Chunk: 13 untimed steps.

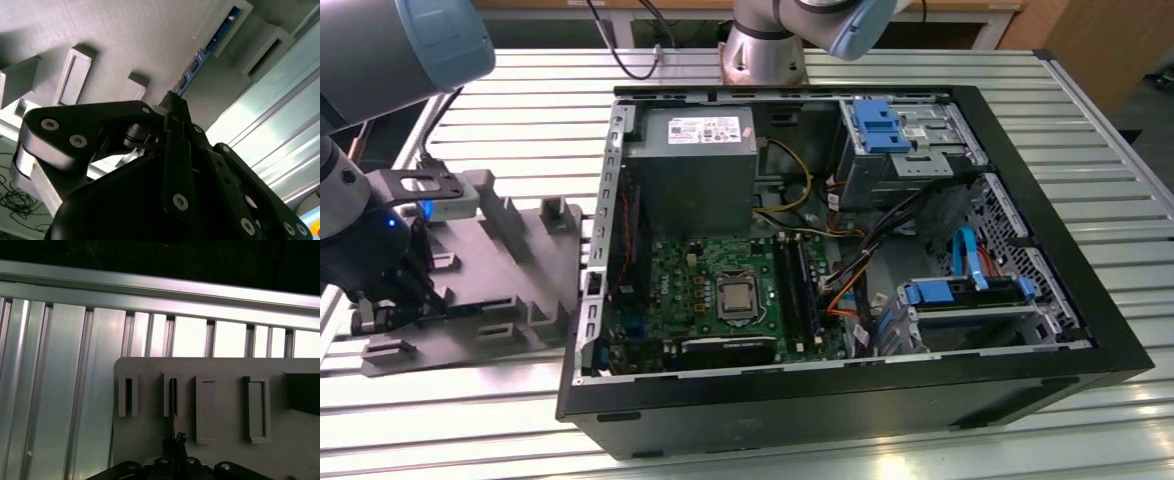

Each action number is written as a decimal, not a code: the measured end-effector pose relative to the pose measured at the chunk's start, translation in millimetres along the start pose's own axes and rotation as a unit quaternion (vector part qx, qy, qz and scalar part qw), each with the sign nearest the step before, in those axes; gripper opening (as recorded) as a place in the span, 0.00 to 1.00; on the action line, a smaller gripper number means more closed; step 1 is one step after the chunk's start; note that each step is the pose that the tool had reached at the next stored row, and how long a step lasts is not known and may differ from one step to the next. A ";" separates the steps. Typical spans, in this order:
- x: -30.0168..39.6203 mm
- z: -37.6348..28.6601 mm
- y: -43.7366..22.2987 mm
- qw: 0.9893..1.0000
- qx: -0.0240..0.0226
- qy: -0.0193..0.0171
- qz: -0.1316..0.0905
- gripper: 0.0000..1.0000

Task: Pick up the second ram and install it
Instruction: 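Pick up the second ram and move it above second insertion slot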

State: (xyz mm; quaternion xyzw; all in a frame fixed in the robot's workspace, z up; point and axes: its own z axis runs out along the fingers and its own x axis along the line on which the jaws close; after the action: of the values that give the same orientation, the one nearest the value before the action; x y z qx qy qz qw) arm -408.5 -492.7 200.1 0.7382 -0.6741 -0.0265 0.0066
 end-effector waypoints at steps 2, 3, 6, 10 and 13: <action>0.0 0.3 -0.2 1.000 0.000 0.000 0.009 0.12; 0.0 0.4 -0.2 1.000 0.001 -0.001 0.018 0.12; 0.1 1.0 -0.2 0.999 0.001 -0.002 0.045 0.12; 0.1 1.9 -0.2 0.997 0.002 -0.004 0.082 0.12; 0.1 2.4 -0.3 0.995 0.003 -0.004 0.100 0.12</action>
State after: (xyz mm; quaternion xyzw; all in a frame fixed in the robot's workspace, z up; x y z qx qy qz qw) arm -408.3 -492.7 197.7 0.6673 -0.7443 -0.0270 0.0040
